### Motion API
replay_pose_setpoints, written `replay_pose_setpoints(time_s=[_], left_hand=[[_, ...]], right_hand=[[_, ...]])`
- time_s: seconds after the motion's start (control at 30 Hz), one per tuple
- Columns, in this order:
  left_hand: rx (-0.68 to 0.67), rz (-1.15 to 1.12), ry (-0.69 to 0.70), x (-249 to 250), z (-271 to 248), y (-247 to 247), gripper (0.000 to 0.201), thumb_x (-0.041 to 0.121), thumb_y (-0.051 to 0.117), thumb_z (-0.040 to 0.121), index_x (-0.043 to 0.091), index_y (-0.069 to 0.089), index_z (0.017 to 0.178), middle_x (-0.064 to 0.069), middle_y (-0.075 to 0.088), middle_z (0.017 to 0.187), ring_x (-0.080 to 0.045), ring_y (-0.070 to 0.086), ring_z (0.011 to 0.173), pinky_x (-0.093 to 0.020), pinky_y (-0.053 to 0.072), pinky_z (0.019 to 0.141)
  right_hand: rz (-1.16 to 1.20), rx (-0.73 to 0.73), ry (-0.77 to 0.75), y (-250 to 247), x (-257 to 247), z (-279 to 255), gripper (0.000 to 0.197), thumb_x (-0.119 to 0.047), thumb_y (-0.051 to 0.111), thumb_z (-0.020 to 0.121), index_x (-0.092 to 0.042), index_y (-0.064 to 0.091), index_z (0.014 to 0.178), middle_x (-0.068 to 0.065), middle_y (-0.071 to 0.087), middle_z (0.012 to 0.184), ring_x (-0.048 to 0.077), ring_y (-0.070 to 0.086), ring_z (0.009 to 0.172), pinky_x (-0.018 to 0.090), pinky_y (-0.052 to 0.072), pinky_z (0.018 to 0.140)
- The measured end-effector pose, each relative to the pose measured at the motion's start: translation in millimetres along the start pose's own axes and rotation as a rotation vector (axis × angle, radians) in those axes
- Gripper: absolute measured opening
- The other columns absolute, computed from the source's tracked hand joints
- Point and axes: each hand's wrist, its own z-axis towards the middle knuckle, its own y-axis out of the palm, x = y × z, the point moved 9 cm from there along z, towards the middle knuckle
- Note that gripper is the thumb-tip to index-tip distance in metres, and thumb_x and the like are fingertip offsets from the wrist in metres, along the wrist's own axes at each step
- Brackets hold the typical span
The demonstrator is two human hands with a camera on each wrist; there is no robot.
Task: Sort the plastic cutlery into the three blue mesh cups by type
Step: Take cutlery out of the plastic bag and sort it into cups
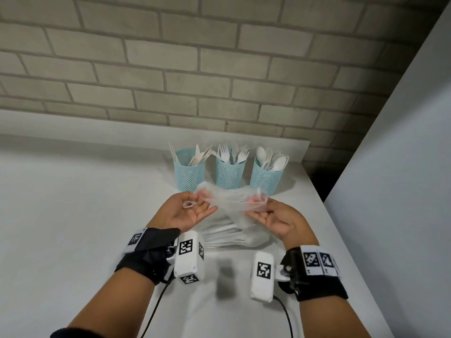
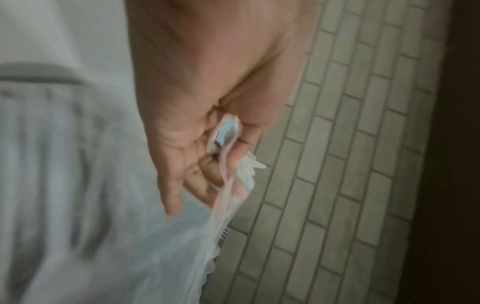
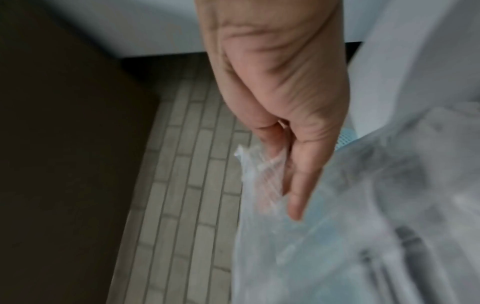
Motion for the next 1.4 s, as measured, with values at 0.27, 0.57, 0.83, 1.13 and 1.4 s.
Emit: replay_pose_setpoints(time_s=[0.27,0.57,0.83,1.13,1.4], left_hand=[[0.002,-0.154,-0.052,-9,9,-11,0.004,0.006,0.047,0.070,0.004,0.050,0.072,0.000,0.040,0.034,-0.010,0.037,0.026,-0.017,0.050,0.045],[0.451,1.158,0.475,47,-12,-20,0.048,0.050,0.061,0.083,0.028,0.044,0.122,-0.009,0.038,0.131,-0.026,0.040,0.121,-0.040,0.037,0.098],[0.362,1.885,0.528,19,-11,32,0.057,0.050,0.068,0.077,0.007,0.058,0.112,-0.005,0.055,0.102,-0.020,0.052,0.098,-0.025,0.037,0.081],[0.111,0.778,0.320,11,12,-6,0.025,0.024,0.049,0.097,0.003,0.059,0.087,-0.012,0.063,0.084,-0.019,0.060,0.073,-0.022,0.053,0.056],[0.190,0.083,0.071,3,21,-44,0.031,0.008,0.030,0.101,0.014,0.046,0.075,0.003,0.055,0.035,-0.003,0.051,0.029,-0.013,0.042,0.034]], right_hand=[[0.279,-0.064,0.085,-21,15,7,0.033,0.017,0.063,0.071,-0.003,0.063,0.098,0.006,0.070,0.081,0.009,0.068,0.071,0.022,0.056,0.070],[-0.809,0.516,-0.531,-25,-54,-31,0.039,-0.035,0.056,0.090,-0.020,0.048,0.125,0.013,0.045,0.128,0.027,0.045,0.115,0.040,0.041,0.093],[-1.499,0.428,-0.300,21,-14,-27,0.077,-0.056,0.044,0.090,0.001,0.026,0.138,0.022,0.047,0.131,0.035,0.047,0.120,0.037,0.041,0.093],[-1.134,0.407,-0.641,8,-29,-15,0.022,0.000,0.054,0.086,-0.009,0.066,0.101,0.007,0.067,0.091,0.023,0.063,0.088,0.022,0.043,0.081],[0.409,0.212,0.083,-40,34,25,0.031,0.012,0.030,0.094,-0.004,0.051,0.111,0.014,0.058,0.096,0.021,0.057,0.084,0.023,0.055,0.068]])
